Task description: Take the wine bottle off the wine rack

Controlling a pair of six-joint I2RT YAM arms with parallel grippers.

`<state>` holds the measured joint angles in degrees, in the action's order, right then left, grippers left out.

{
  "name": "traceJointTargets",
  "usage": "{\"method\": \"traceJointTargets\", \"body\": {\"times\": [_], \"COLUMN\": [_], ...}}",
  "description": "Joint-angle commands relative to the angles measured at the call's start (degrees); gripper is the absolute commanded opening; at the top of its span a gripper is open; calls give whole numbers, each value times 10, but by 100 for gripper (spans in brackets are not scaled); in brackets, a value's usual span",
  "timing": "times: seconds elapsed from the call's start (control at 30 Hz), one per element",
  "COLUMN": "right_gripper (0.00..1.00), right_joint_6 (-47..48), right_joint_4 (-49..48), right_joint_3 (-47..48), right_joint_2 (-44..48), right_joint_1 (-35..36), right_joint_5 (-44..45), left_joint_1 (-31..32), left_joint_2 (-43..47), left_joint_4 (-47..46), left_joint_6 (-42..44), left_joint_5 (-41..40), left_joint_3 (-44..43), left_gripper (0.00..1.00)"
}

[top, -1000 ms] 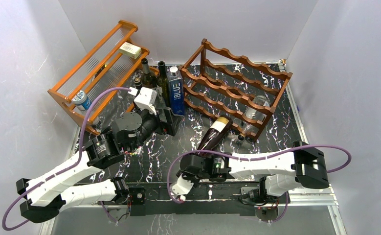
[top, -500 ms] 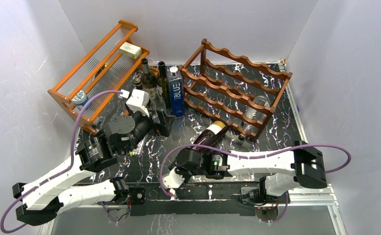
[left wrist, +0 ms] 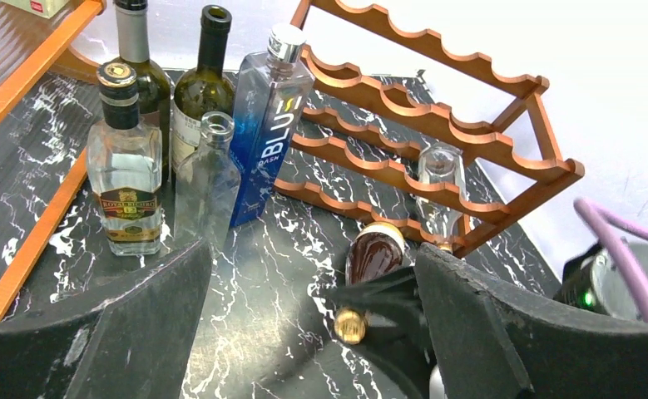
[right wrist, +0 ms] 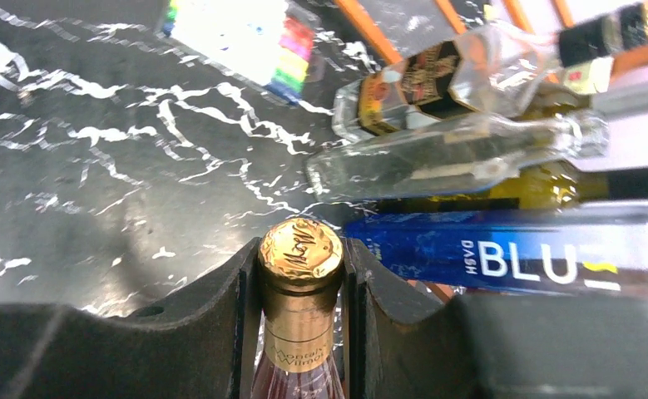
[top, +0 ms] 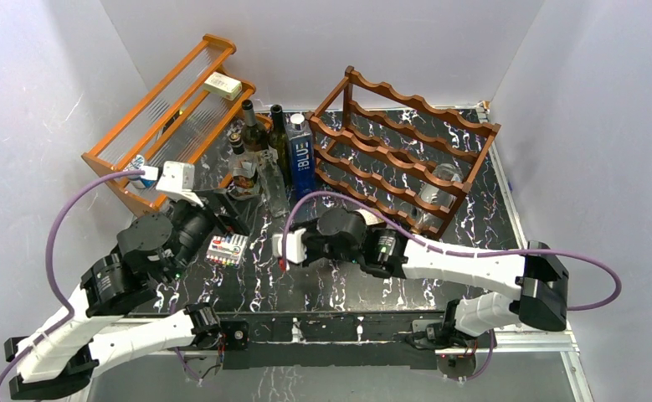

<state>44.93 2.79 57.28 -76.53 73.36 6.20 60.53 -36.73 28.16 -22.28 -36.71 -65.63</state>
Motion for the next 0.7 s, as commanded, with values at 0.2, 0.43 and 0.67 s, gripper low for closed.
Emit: {"method": "traceJointTargets", "body": {"times": [0.2, 0.43, 0.67], "right_gripper": [0, 0, 0], "right_joint_6": [-78, -66, -92], "right_joint_4": [-193, -193, -221], "right_joint_3": [130, 203, 259], "right_joint_2": [-42, -97, -149], "right_joint_1": [-78, -83, -102], "right_joint_5": [-48, -49, -32], "left_joint_1": [-2, -2, -2], "left_joint_2": [31, 39, 48], "left_joint_4": [38, 41, 48], "left_joint_6": [-26, -34, -41], "left_joint_5": [-7, 0, 5], "left_joint_3": [-6, 4, 6], "left_gripper": [91, 91, 91]}}
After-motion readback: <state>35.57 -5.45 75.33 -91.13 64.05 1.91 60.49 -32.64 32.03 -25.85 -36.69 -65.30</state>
